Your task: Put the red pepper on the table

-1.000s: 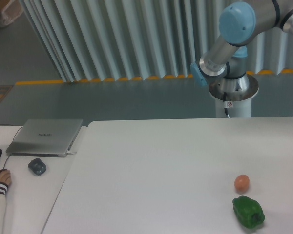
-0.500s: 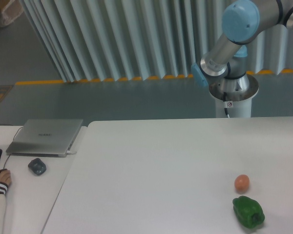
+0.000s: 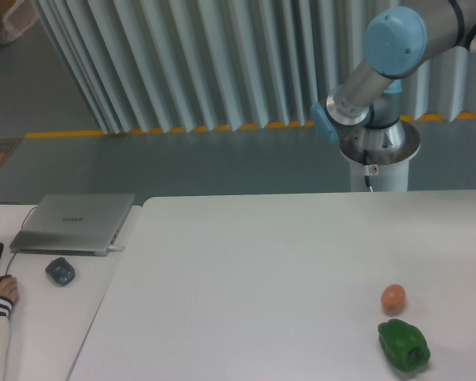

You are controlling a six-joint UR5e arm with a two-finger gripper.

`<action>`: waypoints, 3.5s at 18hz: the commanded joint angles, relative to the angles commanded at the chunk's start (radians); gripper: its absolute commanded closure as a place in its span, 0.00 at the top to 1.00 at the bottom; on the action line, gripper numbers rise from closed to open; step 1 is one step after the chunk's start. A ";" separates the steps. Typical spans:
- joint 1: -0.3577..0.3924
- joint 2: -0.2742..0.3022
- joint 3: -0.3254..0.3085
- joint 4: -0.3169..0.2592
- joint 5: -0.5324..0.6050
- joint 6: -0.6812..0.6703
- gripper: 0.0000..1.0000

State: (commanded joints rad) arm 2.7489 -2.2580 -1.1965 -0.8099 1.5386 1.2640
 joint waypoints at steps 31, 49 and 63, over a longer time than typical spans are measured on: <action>-0.026 -0.069 -0.006 0.009 0.000 -0.009 1.00; -0.023 -0.060 -0.025 0.006 -0.003 -0.011 0.54; -0.017 0.044 -0.049 -0.035 -0.071 -0.075 0.45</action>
State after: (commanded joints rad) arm 2.7320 -2.2137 -1.2455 -0.8452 1.4680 1.1888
